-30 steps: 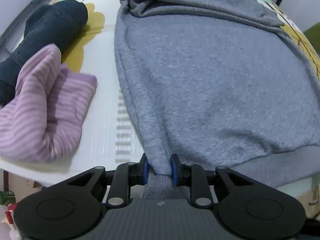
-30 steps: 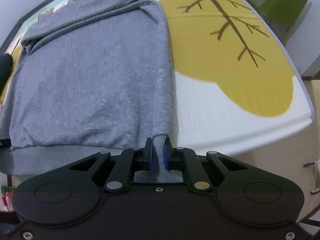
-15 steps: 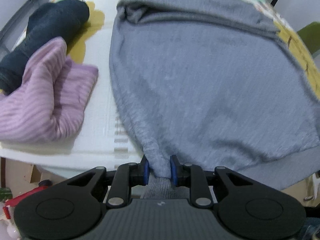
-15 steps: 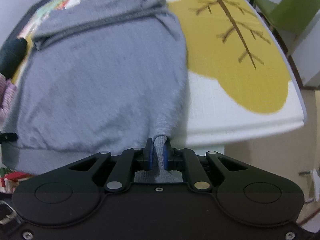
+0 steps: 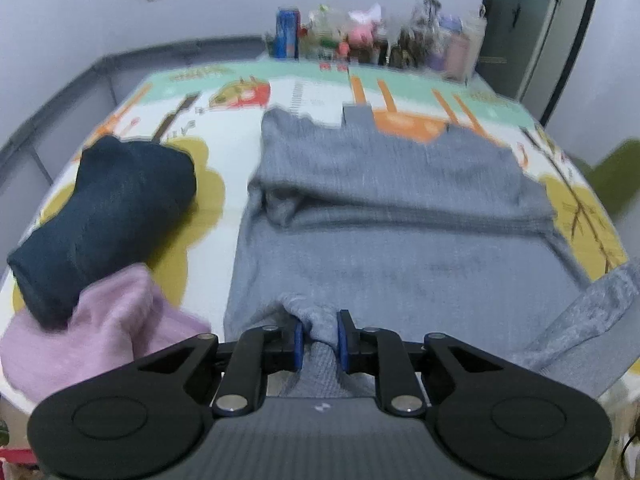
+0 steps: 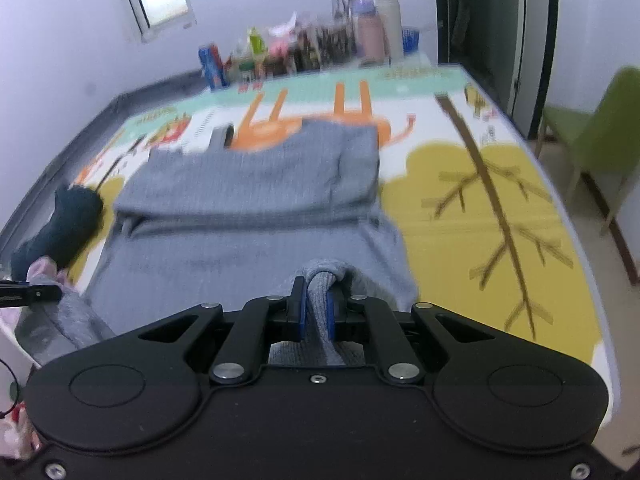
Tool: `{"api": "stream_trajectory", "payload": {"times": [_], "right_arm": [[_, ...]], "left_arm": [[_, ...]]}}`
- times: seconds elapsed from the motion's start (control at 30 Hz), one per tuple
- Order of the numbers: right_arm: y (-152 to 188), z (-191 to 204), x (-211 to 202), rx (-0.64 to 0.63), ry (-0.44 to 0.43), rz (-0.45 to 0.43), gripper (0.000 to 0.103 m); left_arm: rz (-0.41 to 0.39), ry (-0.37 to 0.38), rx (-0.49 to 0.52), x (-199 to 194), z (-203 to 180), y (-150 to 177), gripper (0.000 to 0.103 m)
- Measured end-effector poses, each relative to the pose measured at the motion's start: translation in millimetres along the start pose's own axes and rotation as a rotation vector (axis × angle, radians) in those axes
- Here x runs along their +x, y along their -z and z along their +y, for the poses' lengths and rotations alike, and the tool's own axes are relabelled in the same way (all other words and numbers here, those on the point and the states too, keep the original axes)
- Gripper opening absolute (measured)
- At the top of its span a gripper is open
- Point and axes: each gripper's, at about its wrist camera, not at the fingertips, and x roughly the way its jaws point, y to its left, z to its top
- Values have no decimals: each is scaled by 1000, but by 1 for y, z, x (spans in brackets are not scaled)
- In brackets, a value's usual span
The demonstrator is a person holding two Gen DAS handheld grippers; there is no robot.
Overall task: Fold clothes
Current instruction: 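Lift the hem with both grippers and fold it over onto the collar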
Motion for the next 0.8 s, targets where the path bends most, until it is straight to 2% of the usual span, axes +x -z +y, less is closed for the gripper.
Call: {"api": "stream_trajectory", "payload": {"times": [0.17, 0.43, 0.63, 0.8], "right_arm": [[-41, 1, 14, 25, 8, -98, 8], [-101, 10, 41, 86, 60, -216, 8], [-142, 25, 70, 71, 109, -270, 8], [-171, 34, 101, 48, 130, -276, 8]], "left_arm": [[-88, -8, -4, 3, 3, -41, 18], [-194, 41, -17, 20, 19, -116, 18], [-216, 53, -28, 46, 22, -157, 18], [-220, 45, -48, 67, 20, -182, 18]]}}
